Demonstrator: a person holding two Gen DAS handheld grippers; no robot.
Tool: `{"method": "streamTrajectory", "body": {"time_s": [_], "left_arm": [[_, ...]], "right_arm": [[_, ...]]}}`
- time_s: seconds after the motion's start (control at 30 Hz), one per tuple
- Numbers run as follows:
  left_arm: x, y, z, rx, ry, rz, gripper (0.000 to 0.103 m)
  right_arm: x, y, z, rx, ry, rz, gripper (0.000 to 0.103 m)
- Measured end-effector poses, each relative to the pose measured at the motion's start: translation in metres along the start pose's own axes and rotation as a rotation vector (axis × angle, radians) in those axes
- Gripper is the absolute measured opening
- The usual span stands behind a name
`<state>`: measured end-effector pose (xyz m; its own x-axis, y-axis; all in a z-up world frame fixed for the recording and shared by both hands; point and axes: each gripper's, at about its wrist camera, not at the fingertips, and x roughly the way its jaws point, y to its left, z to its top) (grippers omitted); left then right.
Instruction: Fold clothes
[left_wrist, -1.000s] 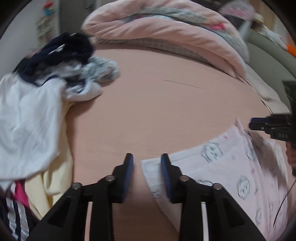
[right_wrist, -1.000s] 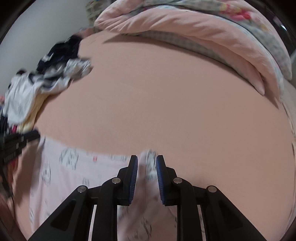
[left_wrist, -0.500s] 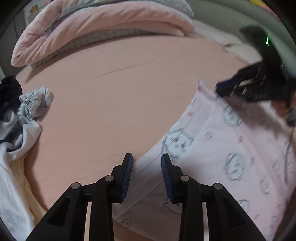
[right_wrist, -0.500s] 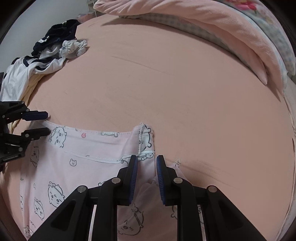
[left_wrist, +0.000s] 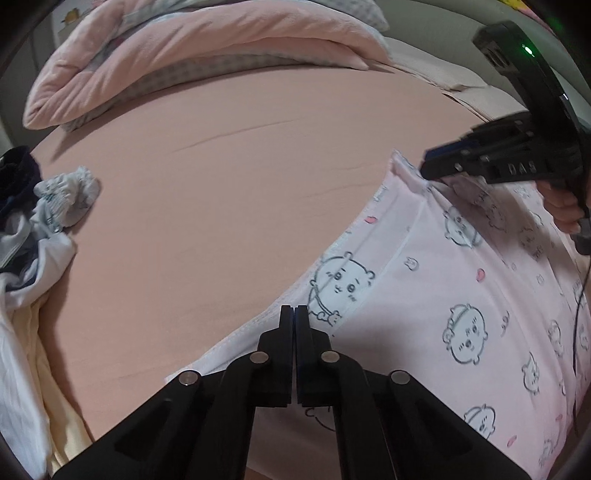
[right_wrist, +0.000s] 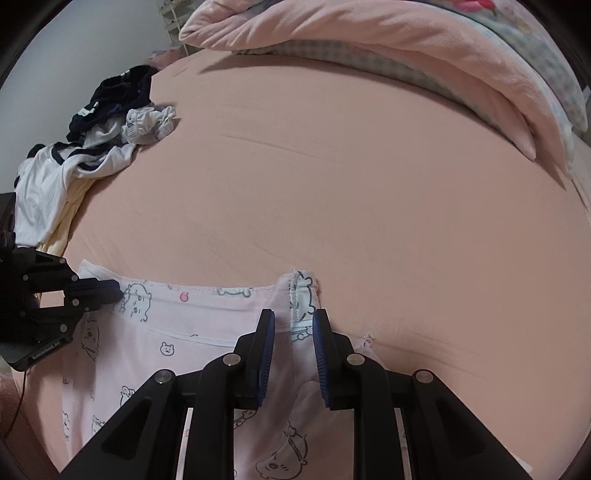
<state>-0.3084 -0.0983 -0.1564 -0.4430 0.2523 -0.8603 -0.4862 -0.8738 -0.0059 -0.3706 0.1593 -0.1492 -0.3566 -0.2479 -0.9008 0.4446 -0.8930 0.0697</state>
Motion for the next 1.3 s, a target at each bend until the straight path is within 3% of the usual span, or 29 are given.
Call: {"method": "streamTrajectory", "body": {"time_s": [0.07, 0.13, 0.2, 0.27, 0.37, 0.5, 0.57, 0.63, 0.67, 0.83, 1.13, 1.17, 1.2, 1.3], "left_arm": [[-0.002, 0.006, -0.001, -0.027, -0.009, 0.062, 0.0], [-0.005, 0.018, -0.003, -0.078, -0.018, 0.077, 0.0], [-0.006, 0.028, -0.004, -0.111, -0.011, 0.024, 0.0], [-0.01, 0.034, -0.002, -0.117, -0.022, 0.006, 0.0], [-0.012, 0.027, -0.003, -0.035, -0.014, -0.025, 0.002], [0.005, 0.009, 0.003, 0.068, 0.028, -0.001, 0.008], [0.007, 0.008, 0.005, 0.066, 0.015, -0.013, 0.012], [0.008, 0.011, 0.008, 0.051, 0.004, -0.03, 0.03], [0.007, 0.012, 0.009, 0.048, -0.003, -0.042, 0.032], [0.004, 0.003, 0.013, 0.075, -0.037, -0.095, 0.032], [0.009, -0.014, 0.015, 0.103, -0.005, -0.128, 0.032], [0.008, -0.015, 0.014, 0.103, 0.0, -0.138, 0.029], [0.007, -0.015, 0.014, 0.104, 0.004, -0.146, 0.02], [-0.002, -0.012, 0.006, 0.116, -0.003, -0.131, 0.017]], "right_arm": [[0.005, 0.006, 0.004, -0.02, 0.004, -0.016, 0.02], [0.004, 0.006, 0.004, -0.019, -0.001, -0.017, 0.02], [0.002, 0.005, 0.005, -0.028, -0.007, -0.027, 0.023], [-0.001, 0.003, 0.003, -0.043, -0.009, -0.023, 0.035], [-0.003, 0.008, 0.001, -0.094, 0.0, -0.002, 0.038], [0.006, 0.013, 0.003, -0.116, 0.027, -0.011, 0.038], [0.012, 0.013, 0.004, -0.1, 0.036, -0.015, 0.038], [0.015, 0.011, 0.003, -0.08, 0.046, -0.003, 0.038], [0.017, 0.01, 0.003, -0.062, 0.051, -0.002, 0.038], [0.027, 0.006, 0.006, 0.017, 0.073, 0.01, 0.038], [0.022, 0.003, 0.001, 0.012, 0.08, 0.002, 0.038], [0.022, 0.003, 0.0, 0.01, 0.08, 0.001, 0.038], [0.022, 0.002, -0.001, 0.01, 0.081, 0.001, 0.038], [0.023, 0.003, -0.001, 0.006, 0.082, 0.002, 0.038]]}}
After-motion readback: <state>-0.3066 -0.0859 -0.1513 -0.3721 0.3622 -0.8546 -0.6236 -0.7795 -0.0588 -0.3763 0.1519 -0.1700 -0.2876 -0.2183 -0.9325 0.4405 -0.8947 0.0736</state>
